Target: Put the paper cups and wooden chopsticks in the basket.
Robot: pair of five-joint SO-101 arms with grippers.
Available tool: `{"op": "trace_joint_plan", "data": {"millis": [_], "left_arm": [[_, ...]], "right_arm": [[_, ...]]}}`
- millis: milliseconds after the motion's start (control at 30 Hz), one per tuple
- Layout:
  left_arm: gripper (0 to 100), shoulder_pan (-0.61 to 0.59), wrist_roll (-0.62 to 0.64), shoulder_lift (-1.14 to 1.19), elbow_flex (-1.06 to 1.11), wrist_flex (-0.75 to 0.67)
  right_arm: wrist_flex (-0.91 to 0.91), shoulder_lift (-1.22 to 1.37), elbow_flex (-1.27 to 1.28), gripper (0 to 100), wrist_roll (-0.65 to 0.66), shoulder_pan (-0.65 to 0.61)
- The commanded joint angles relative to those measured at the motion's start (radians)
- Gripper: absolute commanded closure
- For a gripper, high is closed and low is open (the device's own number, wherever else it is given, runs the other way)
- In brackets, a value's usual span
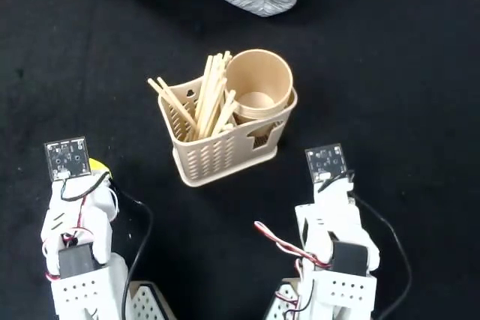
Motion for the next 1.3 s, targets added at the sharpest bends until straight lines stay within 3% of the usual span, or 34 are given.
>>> {"op": "trace_joint_plan", "data": {"millis": [0, 1267], "left_arm": [[97, 0.004, -0.011, 0.000, 0.018, 0.038], [97, -0.002, -0.011, -0.006, 0.018, 0.057]], "right_arm": [[0.005, -0.070, -0.004, 98.5, 0.006, -0.011], [0.005, -0.070, -0.004, 98.5, 0.006, -0.011]]}}
